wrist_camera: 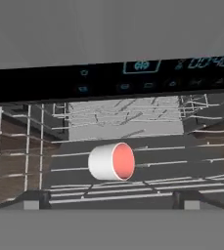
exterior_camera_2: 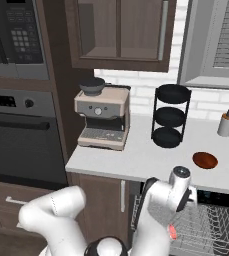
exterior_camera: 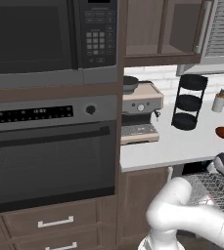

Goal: Pick up the cup and bowl from the counter, place them in the dishwasher, and close the dishwasher door.

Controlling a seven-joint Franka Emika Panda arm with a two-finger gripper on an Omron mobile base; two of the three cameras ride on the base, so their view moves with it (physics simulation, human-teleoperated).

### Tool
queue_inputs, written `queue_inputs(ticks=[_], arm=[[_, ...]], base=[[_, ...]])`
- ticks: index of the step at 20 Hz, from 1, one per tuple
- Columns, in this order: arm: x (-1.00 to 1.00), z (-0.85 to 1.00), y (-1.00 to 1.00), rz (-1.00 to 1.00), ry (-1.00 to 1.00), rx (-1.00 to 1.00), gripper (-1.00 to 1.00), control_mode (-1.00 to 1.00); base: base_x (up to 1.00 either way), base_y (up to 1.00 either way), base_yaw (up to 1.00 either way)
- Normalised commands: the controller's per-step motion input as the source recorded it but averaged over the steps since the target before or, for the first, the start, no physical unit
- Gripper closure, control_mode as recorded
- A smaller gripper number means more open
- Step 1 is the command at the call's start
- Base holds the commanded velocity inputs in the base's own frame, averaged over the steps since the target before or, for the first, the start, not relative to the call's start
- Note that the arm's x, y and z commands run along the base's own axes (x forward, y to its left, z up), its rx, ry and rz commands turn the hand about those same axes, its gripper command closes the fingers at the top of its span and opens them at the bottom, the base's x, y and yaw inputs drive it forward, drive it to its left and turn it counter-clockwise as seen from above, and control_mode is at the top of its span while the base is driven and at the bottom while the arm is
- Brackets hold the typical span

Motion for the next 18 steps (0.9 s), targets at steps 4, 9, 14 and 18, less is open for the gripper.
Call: queue_inputs(ticks=[4, 9, 14, 18], arm=[[0.0, 1.0, -0.21, -0.04, -0.02, -0.12, -1.0, -1.0], [0.18, 1.0, -0.06, 0.0, -0.01, -0.26, -1.0, -1.0], [0.44, 1.0, -0.01, -0.01, 0.01, -0.38, -1.0, -1.0], [0.9, 1.0, -0.16, 0.0, 0.07, -0.28, -1.0, -1.0]], base=[[0.0, 0.0, 0.0], [0.0, 0.0, 0.0], [0.0, 0.0, 0.0], [0.0, 0.0, 0.0]])
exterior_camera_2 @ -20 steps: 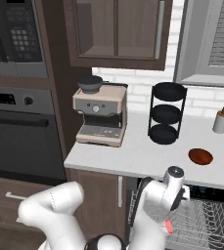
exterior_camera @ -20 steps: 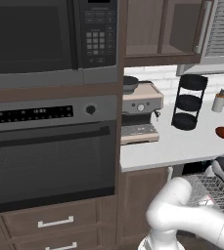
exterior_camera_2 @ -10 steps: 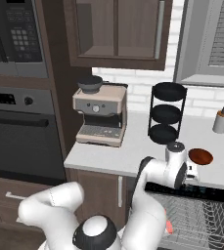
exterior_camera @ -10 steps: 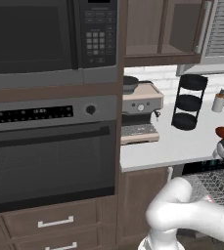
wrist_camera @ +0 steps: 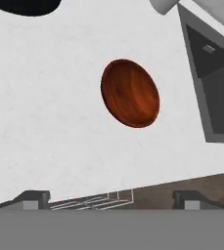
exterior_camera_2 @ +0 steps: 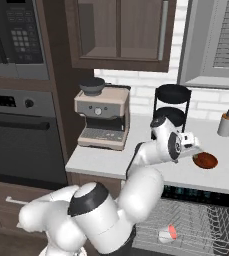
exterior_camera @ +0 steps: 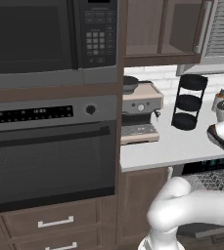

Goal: Pick up the cup and bowl from the counter, place them in the dishwasher, and close the dishwasher door.

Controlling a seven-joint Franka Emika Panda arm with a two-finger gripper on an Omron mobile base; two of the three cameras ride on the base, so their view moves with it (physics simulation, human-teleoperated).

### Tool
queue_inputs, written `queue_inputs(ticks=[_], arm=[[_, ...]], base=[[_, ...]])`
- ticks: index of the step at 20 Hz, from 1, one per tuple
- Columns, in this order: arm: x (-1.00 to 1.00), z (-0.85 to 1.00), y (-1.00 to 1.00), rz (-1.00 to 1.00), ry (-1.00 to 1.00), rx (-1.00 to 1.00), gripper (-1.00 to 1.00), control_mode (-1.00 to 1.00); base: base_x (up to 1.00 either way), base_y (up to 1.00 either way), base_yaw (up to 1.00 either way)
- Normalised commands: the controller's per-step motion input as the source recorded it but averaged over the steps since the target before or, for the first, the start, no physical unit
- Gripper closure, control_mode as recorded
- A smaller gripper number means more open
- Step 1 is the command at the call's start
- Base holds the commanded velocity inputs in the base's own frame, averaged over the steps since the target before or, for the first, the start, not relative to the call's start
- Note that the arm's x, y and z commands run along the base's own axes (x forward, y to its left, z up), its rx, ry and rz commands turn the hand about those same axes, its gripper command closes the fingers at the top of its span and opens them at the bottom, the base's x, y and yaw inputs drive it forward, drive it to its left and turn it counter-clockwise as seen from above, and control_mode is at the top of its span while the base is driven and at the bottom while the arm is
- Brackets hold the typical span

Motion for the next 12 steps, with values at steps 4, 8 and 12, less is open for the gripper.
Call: queue_inputs(ticks=[4, 8, 12], arm=[[0.94, 0.58, -0.12, 0.0, 0.15, -0.04, -1.0, -1.0], [0.63, 0.0, -0.38, -0.01, 0.07, 0.19, -1.0, -1.0], [0.19, -0.11, -0.32, 0.0, -0.01, 0.15, -1.0, -1.0]], base=[[0.0, 0.0, 0.0], [0.0, 0.0, 0.0], [0.0, 0.0, 0.0]])
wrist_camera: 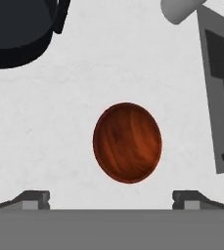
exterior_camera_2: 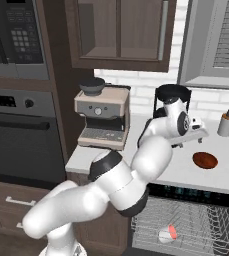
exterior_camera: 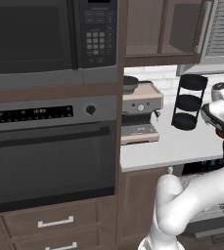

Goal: Pick up the cup and bowl from the counter, place them in the dishwasher, and close the dishwasher door.

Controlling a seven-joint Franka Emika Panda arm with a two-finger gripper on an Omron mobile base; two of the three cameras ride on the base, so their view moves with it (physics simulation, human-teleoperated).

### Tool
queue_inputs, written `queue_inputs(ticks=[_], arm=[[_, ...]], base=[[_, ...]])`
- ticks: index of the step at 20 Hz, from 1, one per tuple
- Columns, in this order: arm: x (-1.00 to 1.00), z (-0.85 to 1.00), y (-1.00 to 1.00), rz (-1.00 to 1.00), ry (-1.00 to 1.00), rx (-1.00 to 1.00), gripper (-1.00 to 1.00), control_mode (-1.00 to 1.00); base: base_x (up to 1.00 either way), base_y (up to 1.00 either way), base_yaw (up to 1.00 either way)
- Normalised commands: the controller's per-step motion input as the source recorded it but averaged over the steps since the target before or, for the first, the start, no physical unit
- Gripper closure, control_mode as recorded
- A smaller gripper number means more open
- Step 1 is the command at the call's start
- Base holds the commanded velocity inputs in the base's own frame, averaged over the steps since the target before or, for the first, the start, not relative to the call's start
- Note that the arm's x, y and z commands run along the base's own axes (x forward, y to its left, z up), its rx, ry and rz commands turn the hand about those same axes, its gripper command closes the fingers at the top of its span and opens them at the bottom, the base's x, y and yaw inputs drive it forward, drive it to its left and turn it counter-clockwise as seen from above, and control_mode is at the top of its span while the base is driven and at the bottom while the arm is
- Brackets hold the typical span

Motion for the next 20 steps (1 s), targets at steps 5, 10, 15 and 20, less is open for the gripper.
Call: queue_inputs(ticks=[5, 10, 15, 20], arm=[[0.15, -0.29, -0.1, 0.0, 0.01, 0.01, -1.0, -1.0], [0.17, -0.44, -0.1, 0.0, 0.03, 0.01, -1.0, -1.0], [0.0, -0.56, -0.03, 0.0, 0.0, 0.03, -1.0, -1.0], [0.0, -0.57, -0.19, 0.0, 0.0, 0.01, -1.0, -1.0]], base=[[0.0, 0.0, 0.0], [0.0, 0.0, 0.0], [0.0, 0.0, 0.0], [0.0, 0.0, 0.0]])
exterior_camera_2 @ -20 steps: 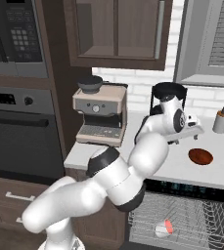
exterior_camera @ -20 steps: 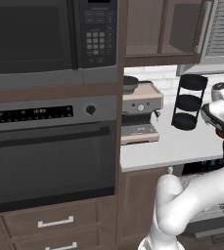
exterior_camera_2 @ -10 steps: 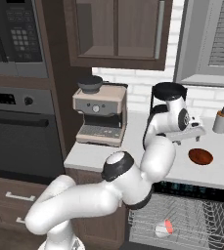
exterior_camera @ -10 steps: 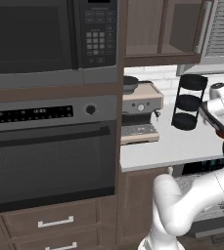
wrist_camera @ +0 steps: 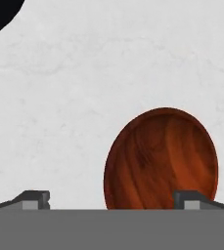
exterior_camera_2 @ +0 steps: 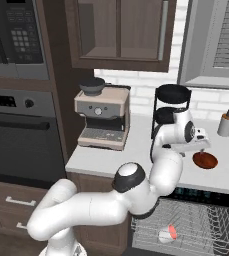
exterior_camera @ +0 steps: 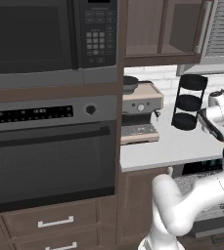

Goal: Pick up the cup and bowl from the counter, place them in the dishwasher, and close the dishwasher door.

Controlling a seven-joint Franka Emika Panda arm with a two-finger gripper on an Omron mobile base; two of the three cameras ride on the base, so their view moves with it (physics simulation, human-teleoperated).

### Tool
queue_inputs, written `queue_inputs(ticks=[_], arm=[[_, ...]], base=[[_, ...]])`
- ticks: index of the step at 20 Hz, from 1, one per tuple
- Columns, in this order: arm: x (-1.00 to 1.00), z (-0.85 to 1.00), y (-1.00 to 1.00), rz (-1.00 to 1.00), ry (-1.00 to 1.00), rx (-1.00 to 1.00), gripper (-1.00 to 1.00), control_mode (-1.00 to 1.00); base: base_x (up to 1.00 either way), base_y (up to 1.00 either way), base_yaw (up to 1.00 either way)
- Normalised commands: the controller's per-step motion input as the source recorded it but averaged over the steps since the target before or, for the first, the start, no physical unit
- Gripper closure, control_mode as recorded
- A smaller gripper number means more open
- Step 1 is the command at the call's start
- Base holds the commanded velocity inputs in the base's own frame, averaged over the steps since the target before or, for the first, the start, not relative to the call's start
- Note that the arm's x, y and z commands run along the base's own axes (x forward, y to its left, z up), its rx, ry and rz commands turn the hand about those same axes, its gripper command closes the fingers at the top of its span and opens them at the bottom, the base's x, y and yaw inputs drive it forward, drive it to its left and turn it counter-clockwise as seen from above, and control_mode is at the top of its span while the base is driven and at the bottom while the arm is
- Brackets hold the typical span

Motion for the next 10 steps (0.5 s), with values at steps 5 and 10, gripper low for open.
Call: queue_inputs(ticks=[5, 10], arm=[[0.0, -0.47, -0.16, 0.0, -0.02, 0.0, -1.0, -1.0], [0.03, -0.27, -0.36, 0.0, -0.01, 0.07, -1.0, -1.0]], base=[[0.0, 0.0, 0.0], [0.0, 0.0, 0.0]])
